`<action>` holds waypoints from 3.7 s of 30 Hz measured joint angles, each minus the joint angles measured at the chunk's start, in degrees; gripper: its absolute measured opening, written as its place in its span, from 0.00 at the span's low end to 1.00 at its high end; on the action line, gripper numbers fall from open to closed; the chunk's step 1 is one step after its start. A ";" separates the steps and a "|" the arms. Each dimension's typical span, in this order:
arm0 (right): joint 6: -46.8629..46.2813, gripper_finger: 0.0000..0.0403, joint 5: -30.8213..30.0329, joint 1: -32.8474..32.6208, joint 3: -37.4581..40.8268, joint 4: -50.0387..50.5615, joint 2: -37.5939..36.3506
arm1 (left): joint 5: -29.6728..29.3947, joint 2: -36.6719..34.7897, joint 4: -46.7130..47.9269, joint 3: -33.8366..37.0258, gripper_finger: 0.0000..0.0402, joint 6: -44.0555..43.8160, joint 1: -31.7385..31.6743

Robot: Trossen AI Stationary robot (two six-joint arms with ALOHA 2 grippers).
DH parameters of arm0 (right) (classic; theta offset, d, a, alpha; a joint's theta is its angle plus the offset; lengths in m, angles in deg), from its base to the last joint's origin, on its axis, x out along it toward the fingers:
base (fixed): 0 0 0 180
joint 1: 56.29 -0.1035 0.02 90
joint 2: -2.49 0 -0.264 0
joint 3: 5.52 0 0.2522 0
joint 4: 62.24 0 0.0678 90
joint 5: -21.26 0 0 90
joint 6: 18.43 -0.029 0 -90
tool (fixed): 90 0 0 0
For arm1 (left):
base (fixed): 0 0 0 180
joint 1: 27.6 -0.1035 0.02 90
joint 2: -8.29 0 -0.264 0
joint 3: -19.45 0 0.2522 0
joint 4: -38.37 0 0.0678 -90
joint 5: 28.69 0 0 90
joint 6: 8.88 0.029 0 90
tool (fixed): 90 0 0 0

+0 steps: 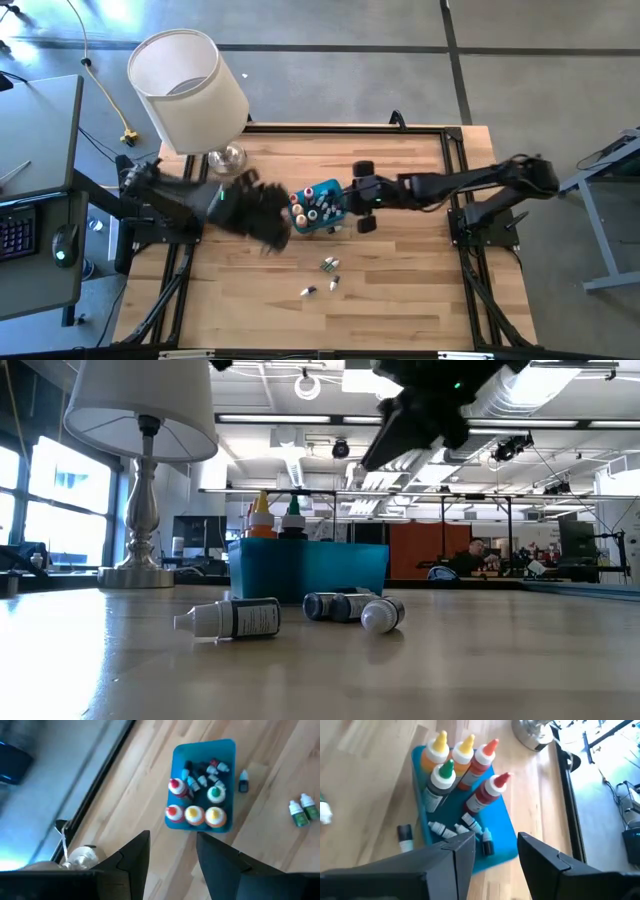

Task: Pick & Place food coloring
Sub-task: Put the small blue food coloring bottle into the bin

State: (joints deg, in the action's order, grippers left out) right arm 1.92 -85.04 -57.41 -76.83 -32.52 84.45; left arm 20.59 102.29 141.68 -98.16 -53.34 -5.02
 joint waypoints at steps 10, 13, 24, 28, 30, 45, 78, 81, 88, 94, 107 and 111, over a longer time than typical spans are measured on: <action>-2.90 0.35 0.71 0.07 10.95 -6.21 -11.12 | -5.49 1.05 -35.21 23.39 0.39 -25.18 14.88; -5.54 0.35 2.45 0.04 15.43 -11.71 -11.93 | -1.75 1.63 -50.13 29.55 0.39 -19.58 15.02; -17.66 0.35 7.29 -3.90 27.60 -28.35 -11.97 | 8.98 10.01 -74.99 37.67 0.39 -3.77 12.58; -6.86 0.35 6.41 -5.35 27.62 -35.02 -11.97 | 10.65 14.74 -79.80 37.33 0.39 -3.79 12.26; -4.57 0.35 4.57 -5.43 27.62 -38.08 -11.99 | 10.64 15.62 -79.70 36.98 0.39 -3.89 11.86; -6.26 0.35 3.36 -5.41 27.58 -40.01 -14.28 | 17.17 18.79 -78.89 36.63 0.39 -7.91 10.80; -4.84 0.35 4.06 -5.41 27.58 -40.64 -14.24 | 38.53 18.62 -39.95 10.84 0.39 -40.69 4.13; -4.84 0.35 4.31 -5.41 27.58 -40.30 -14.24 | 38.72 19.81 -36.95 10.93 0.39 -44.35 4.80; -4.82 0.35 4.89 -5.41 27.58 -39.79 -14.24 | 39.15 22.53 -39.30 10.76 0.39 -44.45 5.31; -4.82 0.35 4.89 -5.41 27.58 -39.93 -14.22 | 41.37 24.89 -39.87 10.89 0.39 -42.25 5.22; -4.82 0.35 4.89 -5.41 27.56 -38.92 -14.22 | 42.19 27.54 -42.18 10.97 0.39 -40.98 5.22; -4.82 0.35 4.89 -5.41 27.56 -38.92 -14.22 | 42.96 27.51 -42.32 10.97 0.39 -38.78 5.20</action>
State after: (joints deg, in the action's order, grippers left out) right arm -2.90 -80.14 -62.82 -49.28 -71.44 70.24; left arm 63.55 129.80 99.36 -87.19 -92.12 0.17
